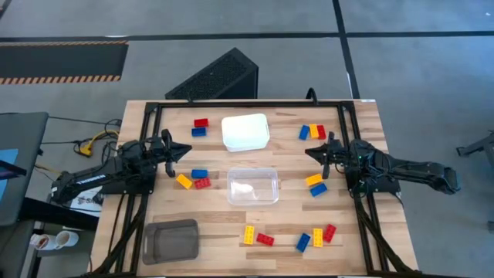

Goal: Sort & place blocks by color

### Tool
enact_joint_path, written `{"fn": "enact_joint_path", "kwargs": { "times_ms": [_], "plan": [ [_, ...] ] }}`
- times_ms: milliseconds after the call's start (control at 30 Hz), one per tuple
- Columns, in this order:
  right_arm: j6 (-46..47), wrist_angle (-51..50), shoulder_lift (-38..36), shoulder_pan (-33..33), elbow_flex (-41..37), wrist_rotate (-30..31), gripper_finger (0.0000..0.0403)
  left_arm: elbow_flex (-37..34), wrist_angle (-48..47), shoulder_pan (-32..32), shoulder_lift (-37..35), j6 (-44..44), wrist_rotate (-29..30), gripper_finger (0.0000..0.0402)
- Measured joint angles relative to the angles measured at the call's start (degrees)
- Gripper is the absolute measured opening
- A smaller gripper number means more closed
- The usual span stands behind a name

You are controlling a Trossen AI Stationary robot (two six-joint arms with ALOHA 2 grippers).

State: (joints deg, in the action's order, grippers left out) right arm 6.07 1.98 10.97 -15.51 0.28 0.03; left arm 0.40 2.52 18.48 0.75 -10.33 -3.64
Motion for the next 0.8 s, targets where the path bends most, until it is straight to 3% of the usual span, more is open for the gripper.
{"fn": "enact_joint_path", "kwargs": {
  "times_ms": [633, 800],
  "plan": [
    [0.0, 0.0, 0.0, 0.0, 0.0, 0.0, 0.0049, 0.0, 0.1, 0.0, 0.0, 0.3, 0.1, 0.0000],
    [0.0, 0.0, 0.0, 0.0, 0.0, 0.0, 0.0049, 0.3, 2.8, 0.0, 0.0, -1.1, 3.6, 0.0000]
  ]
}}
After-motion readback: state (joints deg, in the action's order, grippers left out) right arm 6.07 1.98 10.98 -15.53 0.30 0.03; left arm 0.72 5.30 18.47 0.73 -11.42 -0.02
